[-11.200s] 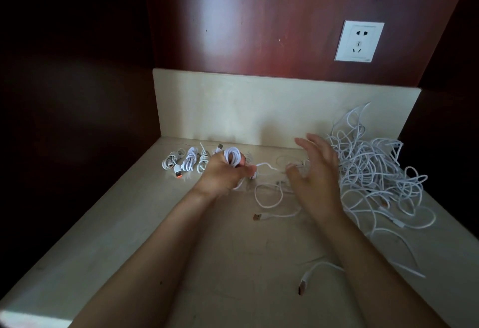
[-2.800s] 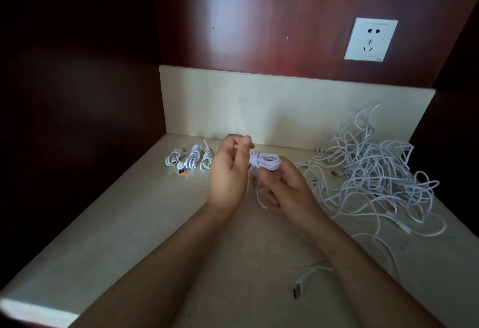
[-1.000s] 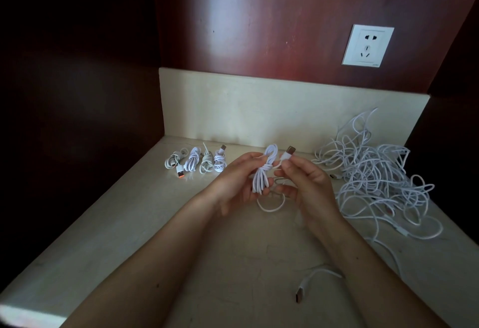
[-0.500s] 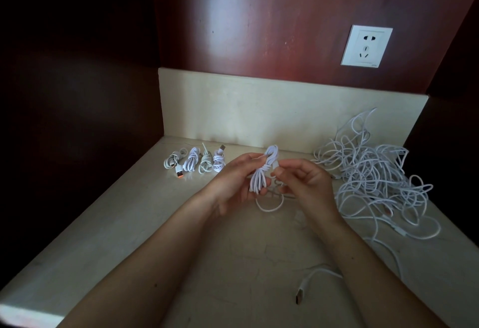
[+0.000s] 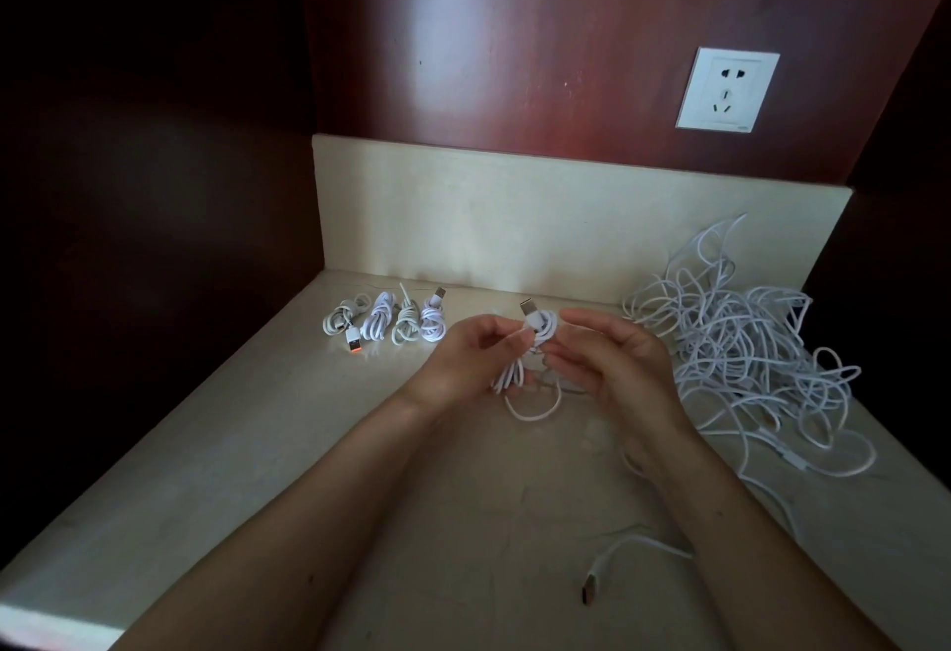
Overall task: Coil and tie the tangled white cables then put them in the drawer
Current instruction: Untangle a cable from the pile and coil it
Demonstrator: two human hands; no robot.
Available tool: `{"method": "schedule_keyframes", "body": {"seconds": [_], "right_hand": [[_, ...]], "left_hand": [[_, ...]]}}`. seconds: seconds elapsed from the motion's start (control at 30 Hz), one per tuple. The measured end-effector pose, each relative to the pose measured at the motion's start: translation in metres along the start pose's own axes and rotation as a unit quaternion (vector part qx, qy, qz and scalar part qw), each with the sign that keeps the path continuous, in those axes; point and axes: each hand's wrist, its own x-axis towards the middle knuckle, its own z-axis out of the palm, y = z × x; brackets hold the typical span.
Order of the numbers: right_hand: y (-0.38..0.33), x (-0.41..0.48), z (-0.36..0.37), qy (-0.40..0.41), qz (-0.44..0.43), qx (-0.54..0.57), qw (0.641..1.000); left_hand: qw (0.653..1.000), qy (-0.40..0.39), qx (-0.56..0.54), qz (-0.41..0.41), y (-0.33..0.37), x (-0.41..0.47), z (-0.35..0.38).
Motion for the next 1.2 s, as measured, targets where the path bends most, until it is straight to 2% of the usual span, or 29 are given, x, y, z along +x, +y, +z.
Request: {"method": "schedule_keyframes", "body": {"seconds": [0.13, 0.3, 0.37, 0.47, 0.53, 0.63, 0.73, 0.8, 0.87, 0.97, 1.03, 1.13, 1.2], "right_hand": [[0.008, 0.002, 0.002, 0.013, -0.04, -0.013, 0.999], [0.016, 0.007, -0.001, -0.03, -0.066, -0.027, 0.997], [0.024, 0.009, -0.002, -0.044, -0.105, -0.117, 0.986], [0.033, 0.011, -0.006, -0.058, -0.164, -0.316, 0.933], [0.031, 0.008, -0.006, -0.066, -0.178, -0.353, 0.916], [0.027, 0.007, -0.001, -0.05, -0.215, -0.376, 0.9], [0.021, 0.02, 0.012, -0.023, -0.194, -0.339, 0.92], [0.014, 0.032, 0.026, -0.027, -0.206, -0.335, 0.919], [0.008, 0.045, 0.038, -0.033, -0.224, -0.354, 0.908], [0.01, 0.062, 0.049, -0.06, -0.185, -0.379, 0.905], [0.018, 0.068, 0.052, -0.09, -0.156, -0.427, 0.886], [0.035, 0.065, 0.048, -0.096, -0.099, -0.526, 0.84], [0.043, 0.06, 0.044, -0.103, -0.053, -0.58, 0.806]], "left_hand": [[0.995, 0.019, 0.087, 0.049, -0.006, 0.004, 0.004], [0.993, 0.024, 0.1, 0.058, -0.007, 0.005, 0.006], [0.992, 0.015, 0.114, 0.046, -0.008, 0.005, 0.002], [0.991, -0.001, 0.127, 0.03, -0.011, 0.006, -0.007], [0.991, -0.015, 0.129, 0.021, -0.012, 0.006, -0.013], [0.988, -0.051, 0.135, 0.059, -0.01, 0.004, -0.018], [0.983, -0.04, 0.14, 0.11, -0.004, 0.008, -0.025], [0.984, -0.026, 0.125, 0.122, 0.002, 0.011, -0.033], [0.989, -0.013, 0.106, 0.1, 0.008, 0.012, -0.042], [0.99, 0.017, 0.122, 0.069, 0.004, 0.016, -0.054], [0.983, 0.064, 0.162, 0.059, -0.009, 0.021, -0.059], [0.957, 0.141, 0.246, 0.062, -0.028, 0.027, -0.06], [0.941, 0.161, 0.289, 0.07, -0.032, 0.029, -0.058]]}}
